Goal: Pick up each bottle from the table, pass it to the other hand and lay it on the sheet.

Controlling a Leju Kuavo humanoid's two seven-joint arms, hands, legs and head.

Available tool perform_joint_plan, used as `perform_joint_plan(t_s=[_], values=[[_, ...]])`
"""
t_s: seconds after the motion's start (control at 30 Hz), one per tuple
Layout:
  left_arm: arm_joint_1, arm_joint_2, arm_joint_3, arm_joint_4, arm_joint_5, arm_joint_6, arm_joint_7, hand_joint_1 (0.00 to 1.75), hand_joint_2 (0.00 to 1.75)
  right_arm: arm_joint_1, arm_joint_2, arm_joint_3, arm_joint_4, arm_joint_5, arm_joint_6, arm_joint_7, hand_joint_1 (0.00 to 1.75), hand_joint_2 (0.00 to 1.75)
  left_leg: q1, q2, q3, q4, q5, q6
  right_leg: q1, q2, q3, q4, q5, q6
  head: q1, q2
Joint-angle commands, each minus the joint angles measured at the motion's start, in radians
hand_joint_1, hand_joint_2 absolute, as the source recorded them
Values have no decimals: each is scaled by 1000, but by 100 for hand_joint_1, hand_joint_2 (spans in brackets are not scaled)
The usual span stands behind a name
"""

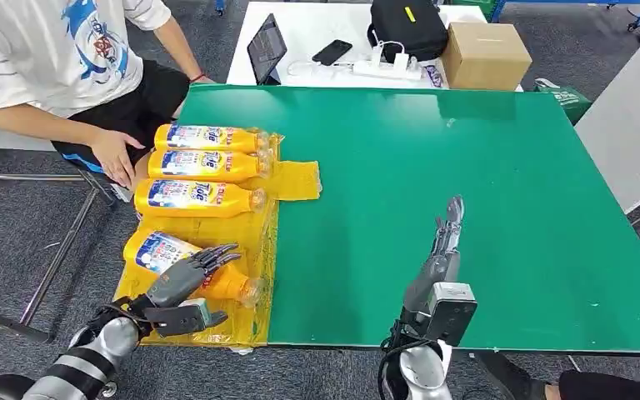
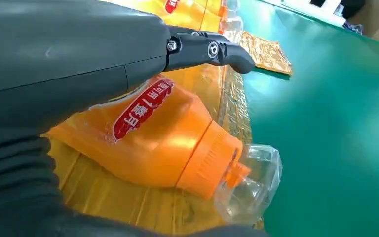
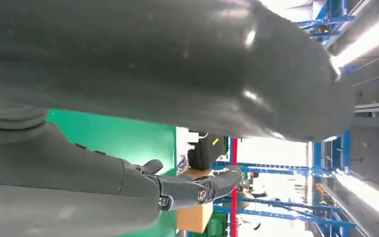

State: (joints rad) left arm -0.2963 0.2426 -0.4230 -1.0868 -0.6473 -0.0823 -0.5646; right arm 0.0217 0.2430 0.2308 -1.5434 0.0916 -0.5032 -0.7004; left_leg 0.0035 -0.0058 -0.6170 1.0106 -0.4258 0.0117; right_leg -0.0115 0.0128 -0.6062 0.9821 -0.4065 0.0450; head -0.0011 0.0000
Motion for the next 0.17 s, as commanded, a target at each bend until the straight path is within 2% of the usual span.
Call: perform_joint_plan(t_s=[0.03,0.07,0.13,0.17], values=[[50,-389,350,-275,83,678,-100,0,0,-56,29,27,150,53,16,22,0,0,1,-3,0,1,0,0,1,-5,2,-1,-1,0,-1,0],[33,-373,356,-297,86,695,-90,0,0,-72,34,40,176,55,12,25,0,0,1,-6,-1,3,-1,1,2,-8,2,0,-2,0,-1,0],[29,-361,366,-300,92,689,-82,0,0,-77,36,43,186,54,7,25,0,0,2,-2,-4,3,0,1,2,-3,-2,0,0,-1,1,0],[28,-390,423,-303,215,693,-103,0,0,-79,30,50,197,60,5,34,0,0,0,-3,-4,1,0,1,1,-3,-2,-1,0,0,1,0]])
